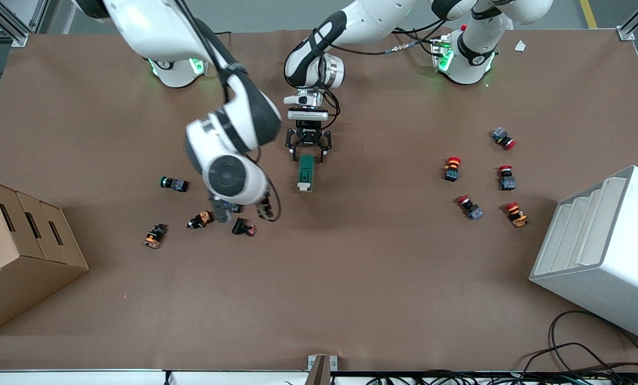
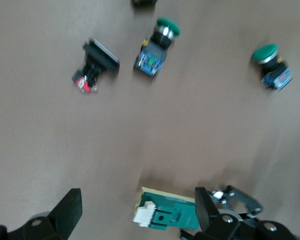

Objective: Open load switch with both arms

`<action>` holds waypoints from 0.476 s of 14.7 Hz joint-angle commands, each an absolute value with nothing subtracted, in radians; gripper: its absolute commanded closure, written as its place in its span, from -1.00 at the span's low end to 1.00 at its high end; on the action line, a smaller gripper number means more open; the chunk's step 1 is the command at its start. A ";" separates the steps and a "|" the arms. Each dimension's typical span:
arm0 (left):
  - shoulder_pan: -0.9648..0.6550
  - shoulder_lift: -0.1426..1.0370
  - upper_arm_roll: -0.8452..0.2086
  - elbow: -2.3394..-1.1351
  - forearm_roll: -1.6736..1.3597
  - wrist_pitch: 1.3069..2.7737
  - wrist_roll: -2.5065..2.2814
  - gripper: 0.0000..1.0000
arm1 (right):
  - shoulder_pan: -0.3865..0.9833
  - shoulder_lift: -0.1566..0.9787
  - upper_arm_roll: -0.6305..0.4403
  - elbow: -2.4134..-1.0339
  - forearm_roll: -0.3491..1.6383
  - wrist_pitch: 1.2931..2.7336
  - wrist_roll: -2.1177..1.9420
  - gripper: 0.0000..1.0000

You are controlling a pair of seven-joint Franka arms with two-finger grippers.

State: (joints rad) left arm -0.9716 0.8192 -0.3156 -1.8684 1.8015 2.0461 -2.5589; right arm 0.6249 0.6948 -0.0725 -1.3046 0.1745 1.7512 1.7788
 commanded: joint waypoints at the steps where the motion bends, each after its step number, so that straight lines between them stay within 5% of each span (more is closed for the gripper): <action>1: -0.971 0.831 -0.305 -1.861 1.824 2.052 -2.572 -0.97 | 0.656 0.779 -0.081 -1.252 0.216 1.759 1.833 -1.00; 7: -0.969 0.831 -0.301 -1.858 1.824 2.052 -2.563 -0.97 | 0.721 0.864 -0.080 -1.258 0.313 1.839 1.913 -1.00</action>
State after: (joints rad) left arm -0.9715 0.8192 -0.3108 -1.8677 1.8023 2.0461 -2.5589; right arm 0.7014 0.8505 -0.0725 -1.2767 0.2737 1.8463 1.8895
